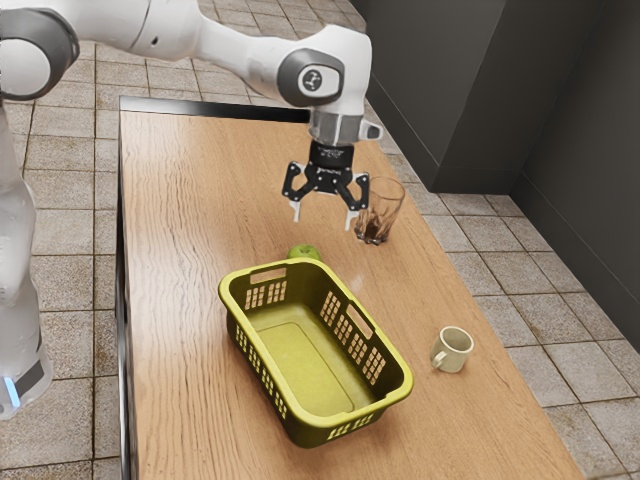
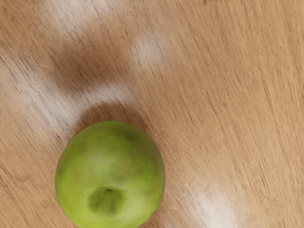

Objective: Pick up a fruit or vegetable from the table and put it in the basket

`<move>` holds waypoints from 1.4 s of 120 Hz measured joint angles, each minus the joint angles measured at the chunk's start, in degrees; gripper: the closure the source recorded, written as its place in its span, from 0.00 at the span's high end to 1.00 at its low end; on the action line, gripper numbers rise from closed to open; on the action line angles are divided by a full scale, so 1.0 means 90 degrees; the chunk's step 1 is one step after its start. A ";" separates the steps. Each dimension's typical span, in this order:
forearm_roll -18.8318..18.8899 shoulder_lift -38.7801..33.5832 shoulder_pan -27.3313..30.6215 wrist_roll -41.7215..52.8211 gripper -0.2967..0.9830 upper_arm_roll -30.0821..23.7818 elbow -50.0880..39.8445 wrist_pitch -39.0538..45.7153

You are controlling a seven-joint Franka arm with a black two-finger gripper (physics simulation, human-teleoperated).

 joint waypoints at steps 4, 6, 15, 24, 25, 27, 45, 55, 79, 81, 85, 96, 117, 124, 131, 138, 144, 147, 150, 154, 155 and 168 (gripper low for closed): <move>-0.0006 -0.0004 -0.0022 0.0104 0.77 0.0026 -0.0023 0.0018; -0.0009 -0.0010 -0.0026 0.0153 0.77 0.0034 -0.0042 0.0026; -0.0104 -0.0080 -0.0067 0.0349 0.77 0.0051 -0.0250 0.0065; -0.0173 -0.0337 -0.0119 0.0507 0.77 0.0056 -0.0613 0.0152; -0.0178 -0.0377 -0.0122 0.0522 0.77 0.0056 -0.0661 0.0163; -0.0189 -0.0451 -0.0124 0.0552 0.77 0.0056 -0.0750 0.0186; -0.0274 -0.0916 -0.0085 0.0778 0.77 0.0057 -0.1309 0.0403; -0.0298 -0.0801 0.0008 0.0880 0.77 0.0057 -0.1285 0.0502; -0.0336 -0.0397 0.0025 0.1075 0.77 0.0081 -0.0992 0.0641; -0.0340 -0.0394 0.0028 0.1089 0.77 0.0088 -0.0996 0.0648; -0.0353 -0.0385 0.0028 0.1114 0.77 0.0096 -0.1005 0.0659; -0.0397 -0.0355 0.0008 0.1176 0.77 0.0104 -0.1082 0.0696; -0.0536 -0.0203 -0.0018 0.1268 0.77 0.0106 -0.1193 0.0780; -0.0582 -0.0201 -0.0018 0.1290 0.77 0.0106 -0.1275 0.0817; -0.0611 -0.0200 -0.0024 0.1309 0.77 0.0106 -0.1308 0.0851; -0.0629 -0.0202 -0.0034 0.1327 0.77 0.0106 -0.1322 0.0877; -0.0639 -0.0211 -0.0036 0.1341 0.77 0.0106 -0.1357 0.0904; -0.0643 -0.0210 -0.0031 0.1348 0.77 0.0106 -0.1370 0.0921; -0.0645 -0.0210 -0.0024 0.1354 0.77 0.0108 -0.1376 0.0936; -0.0646 -0.0207 -0.0006 0.1362 0.77 0.0108 -0.1381 0.0953; -0.0646 -0.0205 -0.0002 0.1364 0.77 0.0108 -0.1382 0.0958; -0.0648 -0.0192 0.0014 0.1387 0.77 0.0112 -0.1379 0.1014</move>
